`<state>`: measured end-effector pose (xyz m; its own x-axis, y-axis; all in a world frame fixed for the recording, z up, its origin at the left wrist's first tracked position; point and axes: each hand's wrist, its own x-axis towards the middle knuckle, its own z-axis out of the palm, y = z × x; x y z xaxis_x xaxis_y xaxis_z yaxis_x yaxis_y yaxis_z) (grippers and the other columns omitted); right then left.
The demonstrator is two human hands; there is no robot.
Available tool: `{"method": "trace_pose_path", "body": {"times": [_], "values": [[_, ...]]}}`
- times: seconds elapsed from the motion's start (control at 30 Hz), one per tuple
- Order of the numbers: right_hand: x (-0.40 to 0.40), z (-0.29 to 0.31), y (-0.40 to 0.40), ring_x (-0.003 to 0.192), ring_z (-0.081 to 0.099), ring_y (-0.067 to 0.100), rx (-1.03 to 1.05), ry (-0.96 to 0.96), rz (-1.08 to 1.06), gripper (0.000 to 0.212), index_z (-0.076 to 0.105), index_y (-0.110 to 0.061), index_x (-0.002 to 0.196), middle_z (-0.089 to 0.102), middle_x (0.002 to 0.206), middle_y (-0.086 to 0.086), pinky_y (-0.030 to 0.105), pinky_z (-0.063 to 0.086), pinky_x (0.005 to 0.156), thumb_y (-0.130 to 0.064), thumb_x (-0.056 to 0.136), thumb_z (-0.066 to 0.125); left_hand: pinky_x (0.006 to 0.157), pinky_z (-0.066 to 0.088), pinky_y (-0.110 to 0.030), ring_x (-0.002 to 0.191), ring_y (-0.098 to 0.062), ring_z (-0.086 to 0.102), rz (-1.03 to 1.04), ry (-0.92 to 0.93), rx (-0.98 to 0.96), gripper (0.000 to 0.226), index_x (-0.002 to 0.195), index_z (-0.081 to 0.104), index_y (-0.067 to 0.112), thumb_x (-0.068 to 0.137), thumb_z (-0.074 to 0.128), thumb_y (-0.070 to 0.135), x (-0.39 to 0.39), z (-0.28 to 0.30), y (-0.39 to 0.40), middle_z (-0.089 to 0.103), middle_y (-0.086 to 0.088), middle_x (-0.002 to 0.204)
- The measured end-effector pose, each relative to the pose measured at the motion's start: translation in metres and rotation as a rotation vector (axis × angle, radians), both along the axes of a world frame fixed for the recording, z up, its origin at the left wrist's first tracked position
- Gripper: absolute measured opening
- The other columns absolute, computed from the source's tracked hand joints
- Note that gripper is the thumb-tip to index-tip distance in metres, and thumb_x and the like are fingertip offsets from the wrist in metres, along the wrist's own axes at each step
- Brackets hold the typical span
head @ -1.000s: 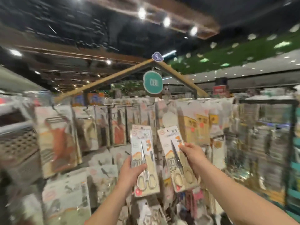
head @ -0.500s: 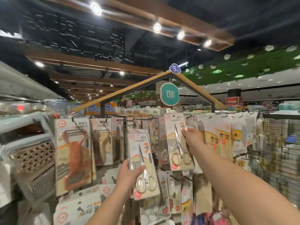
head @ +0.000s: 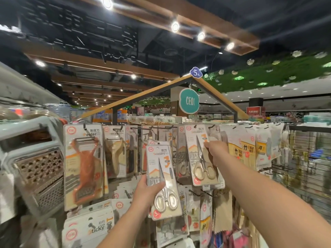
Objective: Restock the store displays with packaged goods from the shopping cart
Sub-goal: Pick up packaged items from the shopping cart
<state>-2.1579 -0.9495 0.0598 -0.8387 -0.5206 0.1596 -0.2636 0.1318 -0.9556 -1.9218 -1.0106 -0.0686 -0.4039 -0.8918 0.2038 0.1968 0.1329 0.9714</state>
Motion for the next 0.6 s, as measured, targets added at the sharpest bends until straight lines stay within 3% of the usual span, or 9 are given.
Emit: {"method": "trace_pose_path", "body": {"times": [0.1,0.2,0.27,0.37,0.43,0.5,0.6], "values": [[0.002,0.001,-0.005,0.078,0.056,0.026,0.002,0.046,0.006,0.028,0.053,-0.006,0.076,0.054,0.074,0.007,0.034,0.044,0.072,-0.023,0.096,0.061,0.086,0.057,-0.049,0.087,-0.023,0.074,-0.010,0.000,-0.015,0.040,0.116,0.060,0.020,0.081,0.078,0.010,0.002,0.001,0.001,0.076,-0.002,0.100],[0.004,-0.002,-0.010,0.054,0.047,0.021,-0.056,-0.030,0.068,0.031,0.051,-0.009,0.067,0.051,0.061,0.008,0.029,0.038,0.054,-0.019,0.093,0.065,0.078,0.059,-0.040,0.083,-0.019,0.075,-0.009,0.016,-0.026,0.036,0.110,0.060,0.025,0.082,0.077,0.008,0.001,0.004,0.002,0.076,0.000,0.098],[0.007,-0.011,-0.009,0.049,0.042,0.019,-0.051,-0.044,0.126,0.029,0.054,-0.008,0.069,0.049,0.059,0.008,0.028,0.035,0.051,-0.020,0.093,0.064,0.075,0.058,-0.038,0.082,-0.019,0.075,-0.023,0.024,-0.017,0.036,0.110,0.059,0.024,0.083,0.076,0.006,-0.001,0.005,0.003,0.077,0.000,0.095],[0.018,-0.030,0.004,0.075,0.055,0.021,-0.081,0.001,0.201,0.021,0.059,-0.012,0.095,0.060,0.085,0.006,0.036,0.045,0.074,-0.033,0.094,0.064,0.084,0.058,-0.046,0.086,-0.024,0.075,-0.049,0.040,-0.002,0.037,0.113,0.060,0.020,0.083,0.075,0.004,-0.006,0.006,0.008,0.077,-0.002,0.096],[0.028,-0.043,0.022,0.094,0.056,0.022,-0.041,0.029,0.258,0.029,0.054,-0.016,0.106,0.060,0.103,0.003,0.039,0.046,0.085,-0.037,0.092,0.066,0.085,0.058,-0.046,0.088,-0.026,0.074,-0.053,0.061,0.021,0.035,0.111,0.061,0.020,0.083,0.075,0.004,-0.011,0.007,0.015,0.077,-0.005,0.098],[0.036,-0.059,0.039,0.086,0.060,0.020,0.041,0.012,0.499,0.034,0.060,-0.006,0.106,0.065,0.103,0.007,0.038,0.051,0.080,-0.036,0.091,0.068,0.086,0.057,-0.049,0.089,-0.028,0.074,-0.044,0.085,0.055,0.034,0.113,0.061,0.018,0.083,0.075,0.006,-0.018,0.008,0.020,0.076,-0.007,0.100],[0.045,-0.084,0.059,0.081,0.068,0.017,0.181,-0.029,0.801,0.021,0.066,-0.007,0.102,0.072,0.095,0.008,0.031,0.057,0.074,-0.024,0.091,0.069,0.087,0.057,-0.053,0.090,-0.031,0.073,-0.051,0.119,0.100,0.034,0.115,0.061,0.014,0.085,0.073,0.005,-0.028,0.011,0.025,0.075,-0.011,0.102]]}}
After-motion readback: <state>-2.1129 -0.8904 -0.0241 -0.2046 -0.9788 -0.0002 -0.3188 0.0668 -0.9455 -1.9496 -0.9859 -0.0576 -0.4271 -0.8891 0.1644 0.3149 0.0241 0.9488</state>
